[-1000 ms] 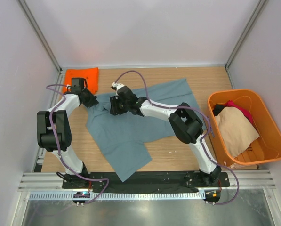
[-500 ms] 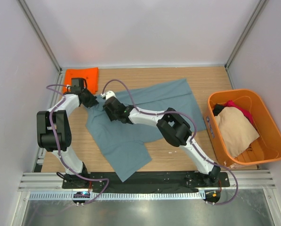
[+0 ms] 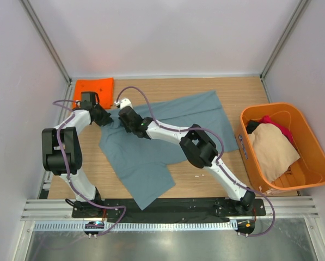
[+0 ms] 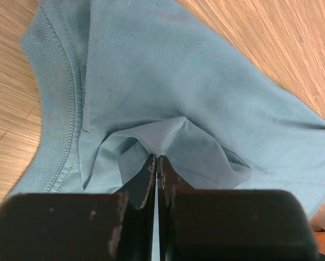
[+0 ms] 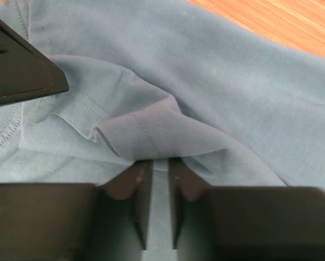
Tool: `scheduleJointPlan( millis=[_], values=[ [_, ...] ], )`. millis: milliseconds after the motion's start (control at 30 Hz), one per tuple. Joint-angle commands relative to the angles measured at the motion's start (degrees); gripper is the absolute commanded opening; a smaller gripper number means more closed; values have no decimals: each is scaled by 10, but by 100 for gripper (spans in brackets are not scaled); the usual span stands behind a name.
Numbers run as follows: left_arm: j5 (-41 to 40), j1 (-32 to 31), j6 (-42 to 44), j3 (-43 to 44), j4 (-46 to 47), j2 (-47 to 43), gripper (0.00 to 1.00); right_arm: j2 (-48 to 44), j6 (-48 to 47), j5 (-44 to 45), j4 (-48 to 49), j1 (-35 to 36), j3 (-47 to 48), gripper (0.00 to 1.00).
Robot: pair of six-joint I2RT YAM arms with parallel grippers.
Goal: Fold and stack the t-shirts
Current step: Fold the tshirt
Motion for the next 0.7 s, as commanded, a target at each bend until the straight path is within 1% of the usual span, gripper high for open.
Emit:
scheduleJointPlan(
  millis=[0,33,67,133,300,400,533,633,667],
  values=[
    [16,5,8,-1,9,-23,0,1,4,11,15,1,18,19],
    [17,6,8,-1,9,-21,0,-1,4,9,17,1,17,15],
    [17,6,8,-1,9,-22,0,-3,4,11,17,1,17,7],
    [17,6,8,0,9,-21,0,-7,1,11,13,1,18,2],
    [14,7,3,-3,-3,-25,0,-56,-2,-7,3,-1,-18,1],
    [5,8,1,-10,-17,-38,0,-101,0,-38,8,-3,-76,1],
    [-6,8,4,-23,-32,-59,0,-158,17,-80,2,-4,-126,1],
    [-2,8,1,-40,-42,-78,0,-178,30,-125,-20,-5,-148,1],
    [2,8,0,-45,-45,-85,0,-184,33,-143,-18,-6,-169,1]
  ],
)
